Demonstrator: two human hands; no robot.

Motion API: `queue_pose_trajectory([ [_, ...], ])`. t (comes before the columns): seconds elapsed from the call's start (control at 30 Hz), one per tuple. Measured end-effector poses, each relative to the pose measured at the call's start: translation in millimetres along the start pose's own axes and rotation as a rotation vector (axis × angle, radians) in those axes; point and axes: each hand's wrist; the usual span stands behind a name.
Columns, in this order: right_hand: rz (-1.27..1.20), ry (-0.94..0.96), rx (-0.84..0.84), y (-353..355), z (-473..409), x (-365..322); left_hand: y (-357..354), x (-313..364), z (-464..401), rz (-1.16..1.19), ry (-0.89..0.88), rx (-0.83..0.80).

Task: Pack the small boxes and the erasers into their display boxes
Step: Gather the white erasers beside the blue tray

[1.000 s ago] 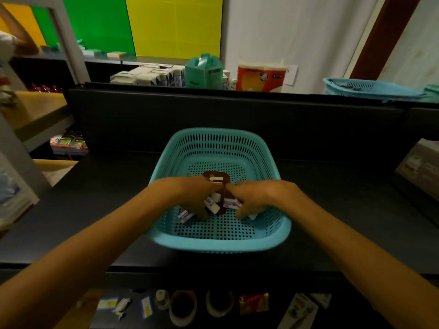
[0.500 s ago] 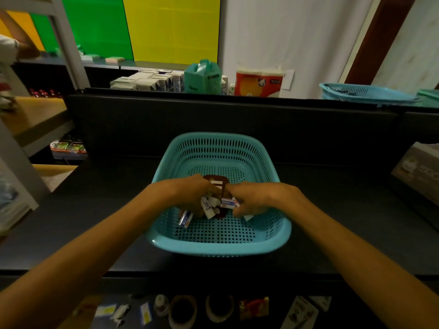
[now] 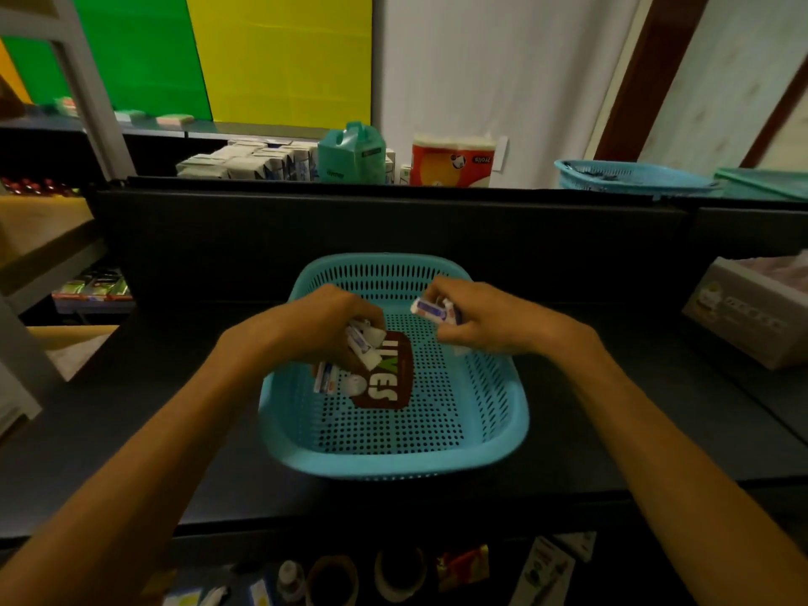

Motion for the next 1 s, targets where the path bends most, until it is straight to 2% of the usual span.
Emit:
queue_pose_trajectory([
  [0.23, -0.064, -0.043, 0.160, 16.6, 56.1, 13.5, 16.0, 38.7, -3.9, -0.026, -0.129, 0.069],
  [0.5, -0.112, -0.174, 0.179, 7.8, 124.5, 80.4, 12.3, 122.0, -30.8, -0.132, -0.215, 0.061],
  [1.0, -0.137, -0.402, 0.146, 23.9, 312.8, 278.3, -60.8, 368.3, -184.7, -0.188, -0.398, 0.001],
])
Point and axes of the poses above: each hand's wrist, its own z-axis away from the middle knuckle, its own y-axis out of the back of the hand, x = y × z, and after that the axes turned 15 degrees about -x, right-handed
